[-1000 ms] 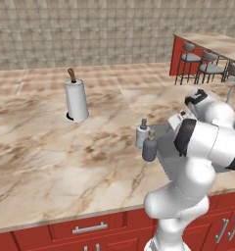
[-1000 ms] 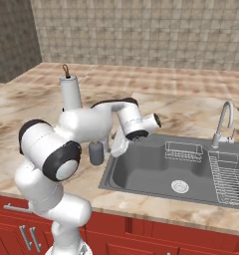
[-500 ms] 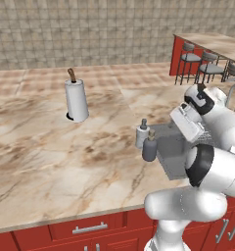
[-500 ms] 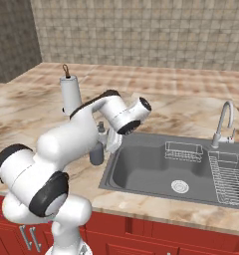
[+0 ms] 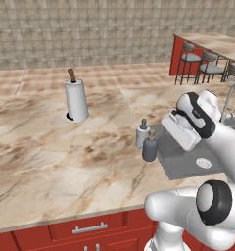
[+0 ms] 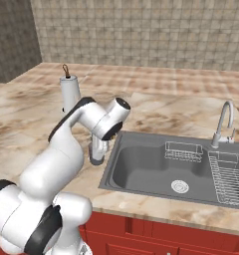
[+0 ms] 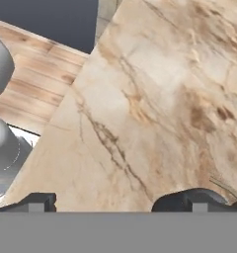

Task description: Locate and retrieve the soap dispenser and soap dispenser from the cabinet. Place them next to the sink.

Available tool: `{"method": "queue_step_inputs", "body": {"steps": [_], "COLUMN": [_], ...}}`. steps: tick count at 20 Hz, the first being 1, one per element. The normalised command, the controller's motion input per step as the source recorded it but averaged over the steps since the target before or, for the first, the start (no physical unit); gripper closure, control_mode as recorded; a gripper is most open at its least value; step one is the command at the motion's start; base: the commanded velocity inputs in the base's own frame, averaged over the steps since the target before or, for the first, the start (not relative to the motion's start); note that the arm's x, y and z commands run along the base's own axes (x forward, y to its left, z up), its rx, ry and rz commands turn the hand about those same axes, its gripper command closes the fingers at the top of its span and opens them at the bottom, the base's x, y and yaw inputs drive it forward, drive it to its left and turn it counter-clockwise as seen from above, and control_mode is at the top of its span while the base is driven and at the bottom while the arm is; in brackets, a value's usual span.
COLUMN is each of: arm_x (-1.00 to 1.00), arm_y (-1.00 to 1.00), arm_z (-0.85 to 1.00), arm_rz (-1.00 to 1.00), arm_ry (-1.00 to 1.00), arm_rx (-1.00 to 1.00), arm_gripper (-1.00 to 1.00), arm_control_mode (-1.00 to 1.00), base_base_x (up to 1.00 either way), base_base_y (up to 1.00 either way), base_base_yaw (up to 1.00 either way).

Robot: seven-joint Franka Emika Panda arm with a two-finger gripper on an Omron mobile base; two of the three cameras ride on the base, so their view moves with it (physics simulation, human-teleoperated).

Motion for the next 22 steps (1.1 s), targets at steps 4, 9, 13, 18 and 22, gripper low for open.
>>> {"method": "queue_step_inputs", "body": {"steps": [4, 9, 13, 18, 22], "arm_x": [-0.11, -0.08, -0.02, -0.24, -0.35], "arm_y": [0.31, 0.29, 0.33, 0.18, -0.19], "arm_z": [0.02, 0.0, 0.0, 0.0, -0.04], "arm_rz": [0.39, 0.39, 0.37, 0.38, 0.22], "arm_ry": [0.06, 0.03, 0.02, -0.07, -0.19], "arm_rx": [-0.2, -0.19, -0.19, -0.1, 0.02], "arm_gripper": [-1.0, -1.0, -1.0, -1.0, -1.0], "arm_control_mode": [-1.0, -1.0, -1.0, -1.0, -1.0], "base_base_x": [0.0, 0.0, 0.0, 0.0, 0.0], "base_base_y": [0.0, 0.0, 0.0, 0.0, 0.0], "base_base_yaw": [0.0, 0.0, 0.0, 0.0, 0.0]}}
